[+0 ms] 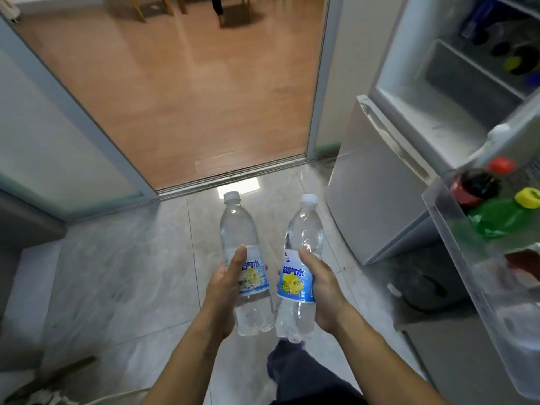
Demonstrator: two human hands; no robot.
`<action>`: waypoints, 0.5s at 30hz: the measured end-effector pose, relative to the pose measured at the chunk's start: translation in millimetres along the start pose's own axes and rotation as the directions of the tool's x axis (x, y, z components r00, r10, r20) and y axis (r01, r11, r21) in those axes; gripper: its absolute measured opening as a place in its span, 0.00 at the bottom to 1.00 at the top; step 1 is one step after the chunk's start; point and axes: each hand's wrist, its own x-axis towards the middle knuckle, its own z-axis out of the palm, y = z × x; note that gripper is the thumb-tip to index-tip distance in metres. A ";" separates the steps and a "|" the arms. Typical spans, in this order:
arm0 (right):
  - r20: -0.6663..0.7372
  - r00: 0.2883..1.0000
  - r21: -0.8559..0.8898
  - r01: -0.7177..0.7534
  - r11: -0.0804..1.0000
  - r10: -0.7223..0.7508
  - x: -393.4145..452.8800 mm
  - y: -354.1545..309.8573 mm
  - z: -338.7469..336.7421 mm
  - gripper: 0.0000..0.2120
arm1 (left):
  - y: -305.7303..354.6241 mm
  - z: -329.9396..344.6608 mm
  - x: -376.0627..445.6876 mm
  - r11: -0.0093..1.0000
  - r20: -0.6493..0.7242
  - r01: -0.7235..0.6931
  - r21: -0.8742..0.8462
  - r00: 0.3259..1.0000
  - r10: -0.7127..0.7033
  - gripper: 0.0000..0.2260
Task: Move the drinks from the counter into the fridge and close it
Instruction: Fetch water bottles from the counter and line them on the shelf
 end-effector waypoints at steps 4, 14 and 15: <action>-0.004 0.999 -0.004 0.051 0.999 -0.051 49.8 -56.5 -0.1 0.30 | 46.8 18.7 54.6 1.000 0.017 -0.022 0.019 1.000 0.022 0.28; -0.161 0.984 0.052 0.093 0.994 -0.083 150.1 -139.4 -19.0 0.34 | 128.2 67.0 182.8 0.994 0.201 -0.042 0.101 0.979 0.021 0.24; -0.191 0.978 0.061 0.100 0.993 -0.087 159.3 -146.2 -19.7 0.34 | 136.1 72.9 196.0 0.993 0.228 -0.042 0.110 0.974 0.016 0.23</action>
